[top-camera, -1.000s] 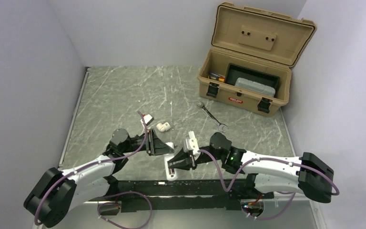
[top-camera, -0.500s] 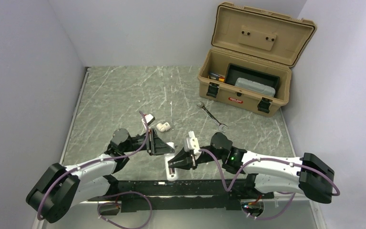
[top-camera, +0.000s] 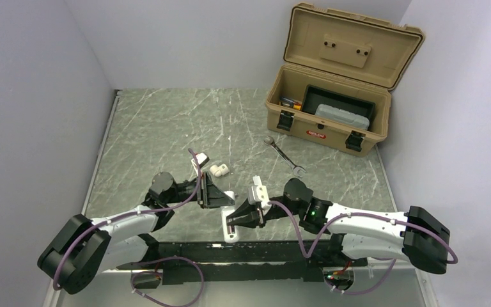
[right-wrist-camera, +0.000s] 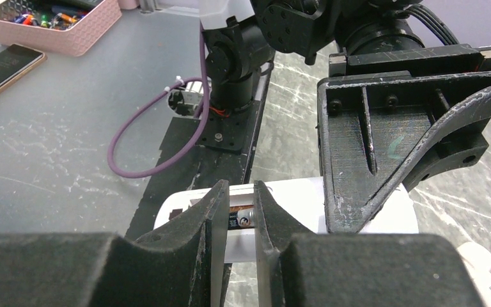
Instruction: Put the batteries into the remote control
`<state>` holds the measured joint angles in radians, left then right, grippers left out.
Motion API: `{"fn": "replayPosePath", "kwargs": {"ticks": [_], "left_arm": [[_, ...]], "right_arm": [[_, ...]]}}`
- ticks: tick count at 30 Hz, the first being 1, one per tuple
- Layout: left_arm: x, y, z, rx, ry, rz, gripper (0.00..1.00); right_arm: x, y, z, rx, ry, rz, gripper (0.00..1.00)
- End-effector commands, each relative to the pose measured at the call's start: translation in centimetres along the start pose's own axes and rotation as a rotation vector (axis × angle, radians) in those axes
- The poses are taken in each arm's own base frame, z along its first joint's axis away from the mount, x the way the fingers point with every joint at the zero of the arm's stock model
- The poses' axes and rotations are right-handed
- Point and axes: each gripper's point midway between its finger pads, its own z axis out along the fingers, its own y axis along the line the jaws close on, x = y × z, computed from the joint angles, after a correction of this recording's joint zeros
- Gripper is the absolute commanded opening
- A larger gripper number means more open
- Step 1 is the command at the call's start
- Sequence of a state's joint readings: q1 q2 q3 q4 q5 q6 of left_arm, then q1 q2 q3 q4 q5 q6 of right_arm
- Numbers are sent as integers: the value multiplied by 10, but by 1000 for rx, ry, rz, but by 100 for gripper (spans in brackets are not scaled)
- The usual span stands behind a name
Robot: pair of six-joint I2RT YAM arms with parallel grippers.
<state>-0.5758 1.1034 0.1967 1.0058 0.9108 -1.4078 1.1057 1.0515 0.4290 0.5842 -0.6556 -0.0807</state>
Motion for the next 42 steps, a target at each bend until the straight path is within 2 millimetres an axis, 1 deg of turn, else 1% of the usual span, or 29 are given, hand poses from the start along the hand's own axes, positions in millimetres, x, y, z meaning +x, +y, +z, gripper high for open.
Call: {"fn": "replayPosePath", "kwargs": {"ticks": [1, 5, 10, 13, 16, 25, 34, 42], "left_arm": [[-24, -51, 4, 130, -73, 133, 0], [-24, -53, 4, 138, -74, 133, 0], [-24, -57, 3, 149, -71, 134, 0], [-23, -59, 3, 152, -68, 138, 0], [-22, -60, 2, 149, -64, 138, 0], [-21, -64, 1, 159, -64, 141, 0], [-23, -69, 2, 171, -62, 142, 0], [-22, -79, 1, 201, -57, 144, 0]], "right_arm": [[51, 28, -10, -85, 161, 122, 22], [58, 24, -11, -59, 194, 117, 24], [66, 19, -12, -33, 230, 109, 29], [68, 17, -12, -21, 241, 102, 31], [67, 15, -14, 4, 245, 83, 32], [64, 6, -26, 78, 264, 18, 22], [73, 9, -23, 71, 294, 16, 24], [89, 13, -23, 70, 340, 27, 23]]}}
